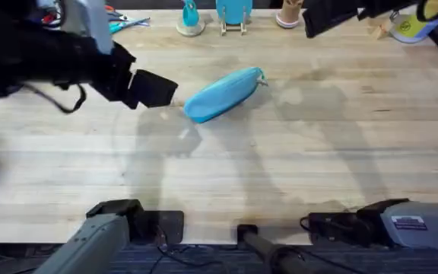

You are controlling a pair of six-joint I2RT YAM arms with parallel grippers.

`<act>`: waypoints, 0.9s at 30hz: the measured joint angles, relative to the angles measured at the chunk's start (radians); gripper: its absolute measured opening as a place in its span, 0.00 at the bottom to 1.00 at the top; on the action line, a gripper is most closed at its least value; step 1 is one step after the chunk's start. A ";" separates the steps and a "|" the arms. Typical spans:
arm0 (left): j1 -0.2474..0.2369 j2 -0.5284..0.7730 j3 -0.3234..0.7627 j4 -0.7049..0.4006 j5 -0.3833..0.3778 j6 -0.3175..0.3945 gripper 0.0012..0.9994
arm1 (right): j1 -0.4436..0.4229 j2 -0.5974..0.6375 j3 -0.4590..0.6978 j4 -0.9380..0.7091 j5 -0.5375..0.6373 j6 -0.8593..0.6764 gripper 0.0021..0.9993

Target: Unzip the bag, pick up the pens from the table one at a time and place them inside, then zip the bag closed.

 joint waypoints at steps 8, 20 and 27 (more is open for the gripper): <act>0.000 -0.187 0.000 -0.028 -0.026 -0.102 1.00 | 0.000 -0.046 -0.125 0.003 0.000 -0.004 1.00; 0.000 -0.237 0.000 -0.064 -0.054 -0.121 1.00 | 0.000 -0.380 -0.585 0.248 0.008 0.011 1.00; 0.000 -0.237 0.000 -0.069 -0.054 -0.123 1.00 | 0.000 -0.476 -0.608 0.264 0.008 0.045 1.00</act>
